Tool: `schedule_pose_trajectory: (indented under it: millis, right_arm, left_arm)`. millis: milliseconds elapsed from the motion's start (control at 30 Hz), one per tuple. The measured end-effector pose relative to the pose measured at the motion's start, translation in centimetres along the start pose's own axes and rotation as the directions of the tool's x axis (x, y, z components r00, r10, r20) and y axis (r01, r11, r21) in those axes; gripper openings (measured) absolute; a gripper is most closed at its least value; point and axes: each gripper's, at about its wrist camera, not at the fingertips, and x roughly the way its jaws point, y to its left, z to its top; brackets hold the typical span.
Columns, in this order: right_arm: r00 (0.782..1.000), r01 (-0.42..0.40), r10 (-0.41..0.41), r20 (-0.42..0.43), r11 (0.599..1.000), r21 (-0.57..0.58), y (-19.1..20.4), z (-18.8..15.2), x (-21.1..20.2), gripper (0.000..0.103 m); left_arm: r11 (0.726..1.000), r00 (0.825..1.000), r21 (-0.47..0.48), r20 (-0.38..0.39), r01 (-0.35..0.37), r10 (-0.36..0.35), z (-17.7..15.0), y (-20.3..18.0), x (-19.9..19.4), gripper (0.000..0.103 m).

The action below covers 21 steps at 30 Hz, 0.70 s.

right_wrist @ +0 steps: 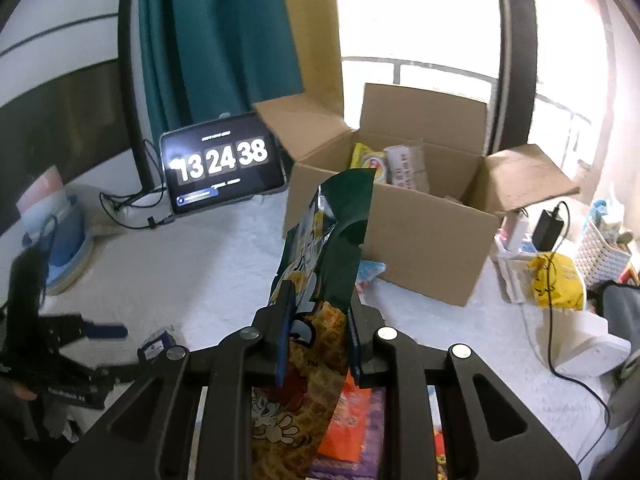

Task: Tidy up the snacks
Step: 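Grasp the green waffle snack bag with right tool while left grasps blue cracker box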

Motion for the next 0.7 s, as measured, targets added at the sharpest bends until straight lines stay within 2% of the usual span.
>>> schedule_pose_trajectory:
  millis: [200,467,700]
  right_arm:
    - [1.000,-0.012,0.011,0.014,0.999,0.033,-2.1,-1.3,-1.3,0.024]
    - [1.000,-0.010,0.009,0.020,0.997,0.072,-4.8,-2.3,-2.0,0.024]
    - [1.000,0.003,-0.004,0.014,0.995,0.098,-6.9,-2.6,-1.8,0.025]
  left_arm:
    - [0.998,0.995,-0.036,-0.093,0.043,-0.046,-0.6,-1.6,2.3,0.084]
    - [0.999,0.997,-0.051,-0.072,-0.016,0.012,1.9,-2.3,4.4,0.084]
    - [0.996,0.996,0.039,-0.040,-0.082,0.084,4.0,-3.8,6.9,0.084]
